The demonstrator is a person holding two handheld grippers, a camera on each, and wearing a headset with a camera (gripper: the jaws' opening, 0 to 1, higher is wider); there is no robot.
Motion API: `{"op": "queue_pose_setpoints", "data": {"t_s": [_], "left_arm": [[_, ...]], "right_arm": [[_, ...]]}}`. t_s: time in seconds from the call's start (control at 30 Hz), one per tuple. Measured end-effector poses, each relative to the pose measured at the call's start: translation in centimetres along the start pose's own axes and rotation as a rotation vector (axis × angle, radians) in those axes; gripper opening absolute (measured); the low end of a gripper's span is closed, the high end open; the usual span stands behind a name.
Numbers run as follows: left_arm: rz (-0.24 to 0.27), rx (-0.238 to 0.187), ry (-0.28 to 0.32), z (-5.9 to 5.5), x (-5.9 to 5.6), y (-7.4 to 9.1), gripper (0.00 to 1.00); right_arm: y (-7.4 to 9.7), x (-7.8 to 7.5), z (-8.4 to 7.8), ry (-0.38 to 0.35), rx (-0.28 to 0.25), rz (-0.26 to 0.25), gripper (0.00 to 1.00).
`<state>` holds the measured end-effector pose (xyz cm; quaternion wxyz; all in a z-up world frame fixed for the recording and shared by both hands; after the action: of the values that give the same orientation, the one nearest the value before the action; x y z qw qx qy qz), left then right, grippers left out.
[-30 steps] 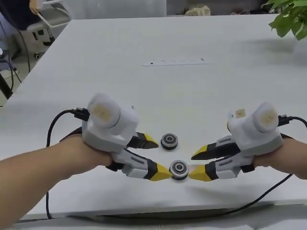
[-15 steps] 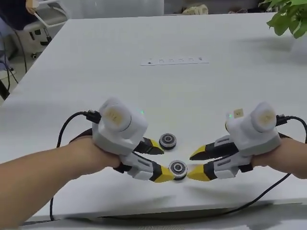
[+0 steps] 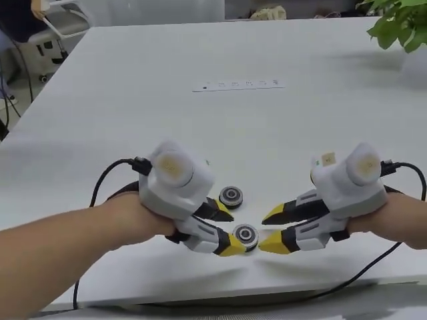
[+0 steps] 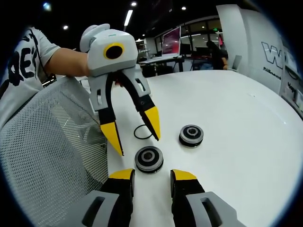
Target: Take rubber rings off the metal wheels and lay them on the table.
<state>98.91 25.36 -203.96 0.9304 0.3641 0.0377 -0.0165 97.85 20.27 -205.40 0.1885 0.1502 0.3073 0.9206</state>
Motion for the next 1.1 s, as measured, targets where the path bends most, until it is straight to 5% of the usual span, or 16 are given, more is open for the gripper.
{"op": "queue_pose_setpoints", "data": {"t_s": [0.57, 0.93, 1.1], "left_arm": [[-0.006, 0.006, -0.003, 0.2, -0.2, -1.2, 0.17], [0.034, 0.012, -0.032, 0.3, 0.3, -1.5, 0.08], [0.044, 0.027, -0.100, 0.3, 0.1, -1.4, 0.08]], "right_arm": [[0.0, 0.1, 0.0, -0.004, 0.002, 0.001, 0.28], [0.0, 0.0, 0.0, 0.000, 0.002, 0.000, 0.28], [-0.1, 0.0, 0.0, 0.002, 0.003, 0.000, 0.28]]}}
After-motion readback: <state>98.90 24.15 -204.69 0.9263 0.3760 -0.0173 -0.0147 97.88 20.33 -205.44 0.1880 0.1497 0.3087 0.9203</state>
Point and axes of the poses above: the centre of the closed fingertips' face, and the gripper's own axes: y roughly backward along the fingers, x roughly to its left, z roughly out of its top, the point moved 2 cm from there along y, roughly backward along the fingers
